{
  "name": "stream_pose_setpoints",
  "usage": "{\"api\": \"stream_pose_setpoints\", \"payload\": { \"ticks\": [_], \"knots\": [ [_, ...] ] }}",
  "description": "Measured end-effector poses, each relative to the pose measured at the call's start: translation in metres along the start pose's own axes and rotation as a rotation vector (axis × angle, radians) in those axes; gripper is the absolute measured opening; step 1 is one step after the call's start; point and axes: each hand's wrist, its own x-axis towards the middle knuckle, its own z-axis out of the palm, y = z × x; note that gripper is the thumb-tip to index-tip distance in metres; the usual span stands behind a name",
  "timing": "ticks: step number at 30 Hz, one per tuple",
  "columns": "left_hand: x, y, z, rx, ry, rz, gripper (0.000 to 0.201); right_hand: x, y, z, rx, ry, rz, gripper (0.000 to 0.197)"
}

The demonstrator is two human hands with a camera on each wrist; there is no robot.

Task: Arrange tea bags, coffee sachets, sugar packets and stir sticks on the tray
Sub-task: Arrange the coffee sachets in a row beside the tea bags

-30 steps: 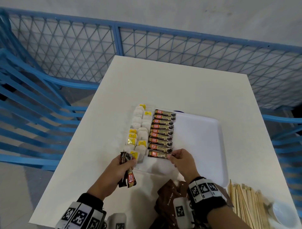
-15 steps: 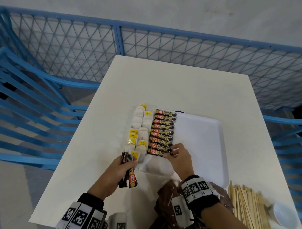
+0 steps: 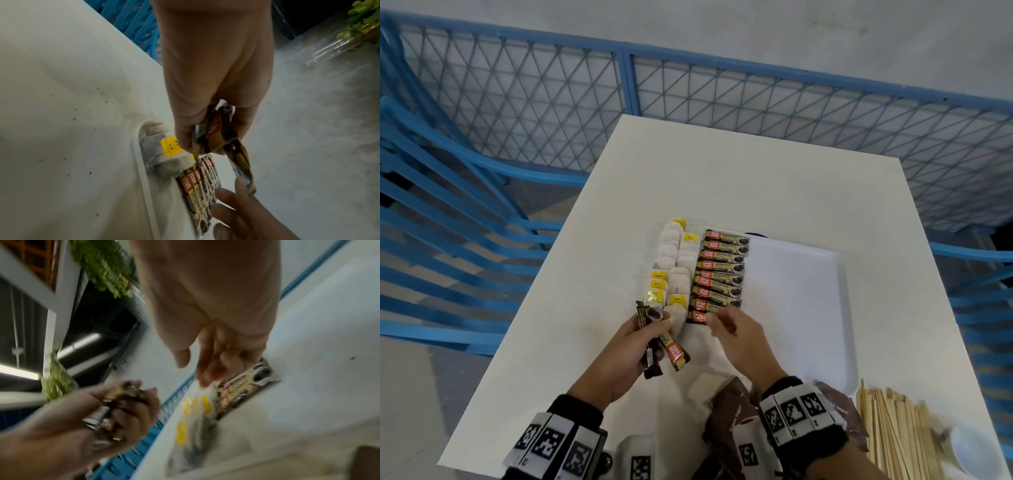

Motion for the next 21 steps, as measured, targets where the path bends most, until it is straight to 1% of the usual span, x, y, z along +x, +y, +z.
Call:
{"api": "stream_pose_setpoints", "payload": {
  "ticks": [3,4,6,8,9,11,13,15,19,21],
  "knots": [
    [0.0,0.001,0.005,0.007,-0.041,0.064,0.016,-0.013,-0.021,0.0,0.153,-0.329,0.064,0.032],
    [0.0,0.001,0.007,0.014,-0.06,0.089,0.018,-0.016,-0.024,0.0,0.23,-0.4,0.081,0.03],
    [-0.001,0.001,0.008,0.019,-0.08,0.128,0.02,-0.019,-0.024,0.0,0.353,-0.455,0.091,0.02],
    [-0.001,0.001,0.009,0.011,-0.067,0.139,0.019,-0.018,-0.02,0.0,0.405,-0.442,0.081,0.008],
    [-0.001,0.0,0.009,0.008,-0.048,0.136,0.017,-0.018,-0.019,-0.001,0.424,-0.431,0.087,0.005],
    [-0.001,-0.001,0.007,0.018,0.003,0.127,0.014,-0.017,-0.018,-0.002,0.461,-0.385,0.111,0.007],
    [0.0,-0.003,0.003,0.063,0.046,0.116,0.014,-0.016,-0.016,-0.006,0.511,-0.312,0.139,0.013],
    [0.002,-0.005,-0.002,0.115,0.074,0.097,0.008,-0.017,-0.013,-0.012,0.552,-0.254,0.151,0.017],
    [0.003,-0.01,-0.007,0.243,0.058,0.088,0.007,-0.018,-0.007,-0.015,0.597,-0.181,0.17,0.014],
    [0.001,-0.009,-0.005,0.311,0.013,0.095,0.005,-0.017,-0.007,-0.012,0.627,-0.113,0.176,0.012]
  ]
}}
